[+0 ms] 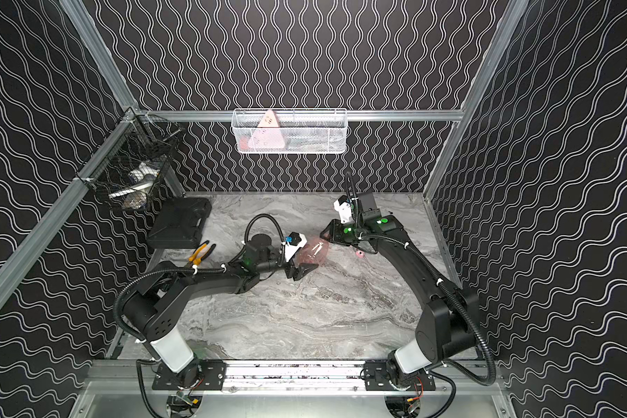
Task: Attach spray nozzles to spray bottles
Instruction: Pick up the spray bottle from the center of the board, then pick up the spray nozzle from the center of the board.
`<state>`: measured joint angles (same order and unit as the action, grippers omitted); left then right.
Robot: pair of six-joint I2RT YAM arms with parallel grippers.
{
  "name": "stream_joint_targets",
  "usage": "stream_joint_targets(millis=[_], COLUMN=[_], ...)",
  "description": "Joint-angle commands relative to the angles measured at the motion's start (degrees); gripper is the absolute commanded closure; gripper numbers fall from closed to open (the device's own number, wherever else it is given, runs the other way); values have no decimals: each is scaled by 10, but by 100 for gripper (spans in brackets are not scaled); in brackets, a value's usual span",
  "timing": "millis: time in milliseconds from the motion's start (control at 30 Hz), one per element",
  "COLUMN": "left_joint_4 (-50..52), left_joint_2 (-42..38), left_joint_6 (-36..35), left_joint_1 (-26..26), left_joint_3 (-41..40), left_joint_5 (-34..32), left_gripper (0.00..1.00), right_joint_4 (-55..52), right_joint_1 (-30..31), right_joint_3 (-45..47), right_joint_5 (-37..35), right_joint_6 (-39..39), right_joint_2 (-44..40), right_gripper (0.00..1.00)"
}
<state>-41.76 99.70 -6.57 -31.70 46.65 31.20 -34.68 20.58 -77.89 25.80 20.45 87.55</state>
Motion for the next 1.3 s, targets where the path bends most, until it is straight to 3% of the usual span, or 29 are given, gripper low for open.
stream_joint_targets(millis=[0, 133, 300, 433, 533, 633, 1033, 1267], left_joint_4=[-24, -85, -165, -243, -276, -266, -325, -302], left_joint_2=[-4, 1, -1, -13, -12, -9, 18, 11], left_joint_6=[1, 37, 68, 99, 93, 109, 109, 106], left_joint_1=[1, 1, 1, -15, -42, -58, -74, -74], left_joint_3=[-11, -38, -93, -154, -185, -194, -226, -216], left_joint_5=[-33, -44, -95, -195, -235, -237, -225, -216], left_gripper=[34, 38, 40, 41, 40, 40, 40, 40], right_joint_4=[-8, -21, -44, -63, -119, -113, -89, -69], right_joint_1=[-1, -3, -30, -91, -132, -152, -156, -137], right_joint_3=[-12, -21, -28, -19, -58, -53, -68, -63], right_joint_5=[-43, -86, -187, -294, -287, -274, -234, -223], right_joint_6=[8, 14, 50, 63, 59, 68, 115, 128], right_joint_2=[1, 2, -7, 63, 169, 214, 258, 274], right_gripper=[58, 34, 24, 33, 43, 49, 49, 49])
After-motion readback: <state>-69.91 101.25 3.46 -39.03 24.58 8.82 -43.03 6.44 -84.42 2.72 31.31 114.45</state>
